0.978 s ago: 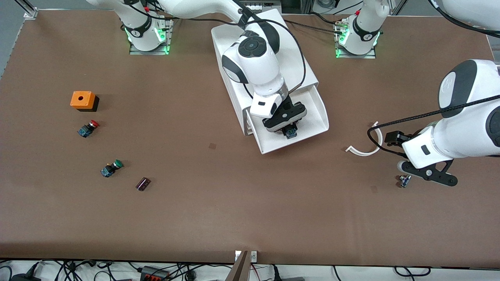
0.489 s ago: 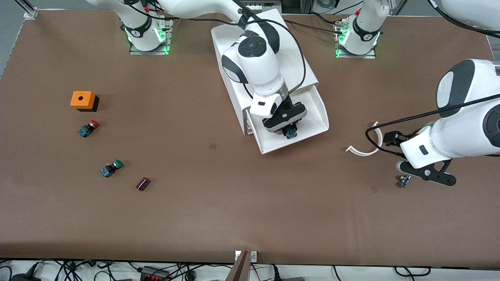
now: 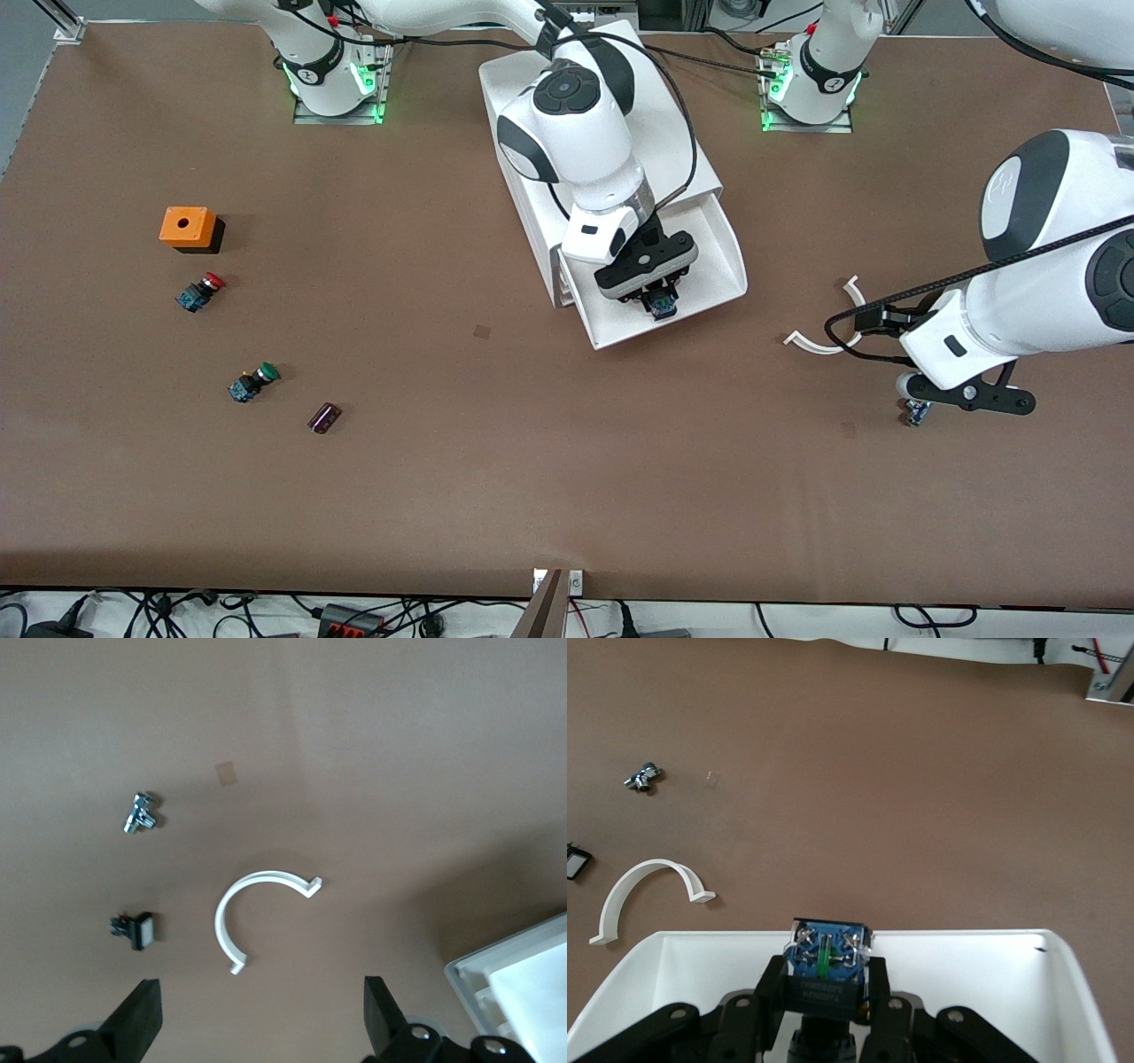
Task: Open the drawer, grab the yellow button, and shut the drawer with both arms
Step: 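Lift the button out with the right gripper while the left gripper nears the drawer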
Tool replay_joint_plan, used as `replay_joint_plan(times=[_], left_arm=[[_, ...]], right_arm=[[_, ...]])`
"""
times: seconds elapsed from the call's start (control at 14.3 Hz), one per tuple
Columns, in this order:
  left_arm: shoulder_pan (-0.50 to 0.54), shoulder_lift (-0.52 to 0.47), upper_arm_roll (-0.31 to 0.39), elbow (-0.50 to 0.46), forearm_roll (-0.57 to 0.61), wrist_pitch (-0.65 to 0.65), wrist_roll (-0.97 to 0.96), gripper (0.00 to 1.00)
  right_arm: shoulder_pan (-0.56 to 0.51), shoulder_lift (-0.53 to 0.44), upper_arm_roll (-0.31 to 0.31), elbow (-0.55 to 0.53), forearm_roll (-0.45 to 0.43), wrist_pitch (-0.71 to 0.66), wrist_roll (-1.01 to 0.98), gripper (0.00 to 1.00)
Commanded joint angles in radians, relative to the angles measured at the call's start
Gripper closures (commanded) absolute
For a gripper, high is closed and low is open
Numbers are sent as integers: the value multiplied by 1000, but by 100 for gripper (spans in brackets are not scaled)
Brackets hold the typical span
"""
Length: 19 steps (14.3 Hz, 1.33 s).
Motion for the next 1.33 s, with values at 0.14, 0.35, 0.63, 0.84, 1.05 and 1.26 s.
replay_joint_plan(times=[0.14,0.35,0.63,0.84,1.05,1.26], left_arm=[[-17,14,-3,9,-122,32,-240,0],[-47,14,-3,-53,-125,137,-312,0],[-130,14,-3,-153,-119,318,-500,0],[-179,9,-1,-222,-112,391,-574,0],[-238,10,-1,-285,-110,498,-639,0],[-285,6,2,-345,-107,543,-689,0]], right_arm=[[-19,-56,-66,86,-8,-190,27,100],[-79,-85,-69,86,-4,-258,24,100],[-197,-108,-60,66,2,-310,15,100],[-301,-108,-57,53,18,-379,4,100],[-387,-110,-57,-2,94,-439,-41,100],[-438,-116,-58,-90,96,-462,-117,100]])
